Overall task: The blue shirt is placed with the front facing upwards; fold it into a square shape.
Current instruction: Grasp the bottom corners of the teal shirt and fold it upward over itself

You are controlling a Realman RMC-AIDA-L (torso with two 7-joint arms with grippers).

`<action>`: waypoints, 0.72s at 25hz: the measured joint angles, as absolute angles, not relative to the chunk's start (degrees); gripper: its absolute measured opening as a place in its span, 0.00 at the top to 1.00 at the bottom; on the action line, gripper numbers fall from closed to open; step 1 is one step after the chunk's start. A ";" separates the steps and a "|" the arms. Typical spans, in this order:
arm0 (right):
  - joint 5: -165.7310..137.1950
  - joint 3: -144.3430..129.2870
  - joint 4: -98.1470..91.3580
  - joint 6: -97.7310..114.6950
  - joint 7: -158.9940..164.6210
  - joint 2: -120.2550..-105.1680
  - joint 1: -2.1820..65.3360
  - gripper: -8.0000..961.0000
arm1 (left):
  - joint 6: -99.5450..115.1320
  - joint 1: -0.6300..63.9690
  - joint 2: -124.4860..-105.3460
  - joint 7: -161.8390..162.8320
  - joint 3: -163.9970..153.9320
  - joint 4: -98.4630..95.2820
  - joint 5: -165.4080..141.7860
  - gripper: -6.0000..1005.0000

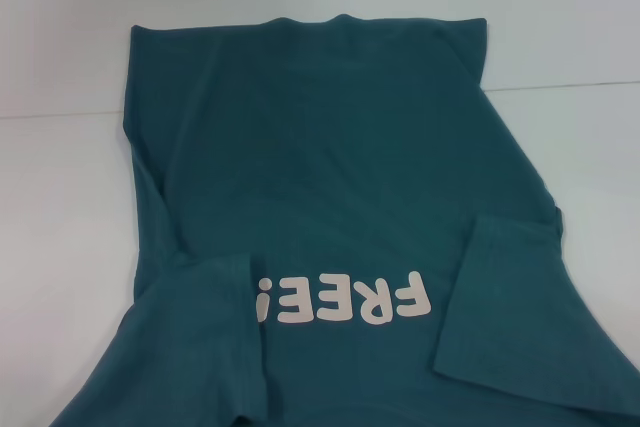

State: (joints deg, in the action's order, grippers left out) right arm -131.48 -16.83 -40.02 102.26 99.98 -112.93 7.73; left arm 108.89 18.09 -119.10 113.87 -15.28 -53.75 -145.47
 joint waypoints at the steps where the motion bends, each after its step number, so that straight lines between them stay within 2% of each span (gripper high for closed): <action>1: -131.43 -16.55 -40.01 102.28 99.94 -112.93 7.96 0.96 | 108.84 18.13 -119.09 113.86 -15.28 -53.73 -145.42 0.95; 7: -131.14 -14.86 -39.98 101.63 100.47 -113.20 12.94 0.96 | 105.72 22.07 -118.39 113.84 -15.28 -50.69 -144.09 0.94; 13: -131.12 -14.67 -39.96 98.68 101.48 -113.82 19.79 0.96 | 100.06 28.18 -116.63 114.24 -15.30 -44.78 -140.23 0.93; 18: -130.85 -14.69 -38.71 93.78 102.62 -113.70 24.77 0.96 | 95.32 33.04 -115.27 115.79 -15.33 -42.71 -138.88 0.93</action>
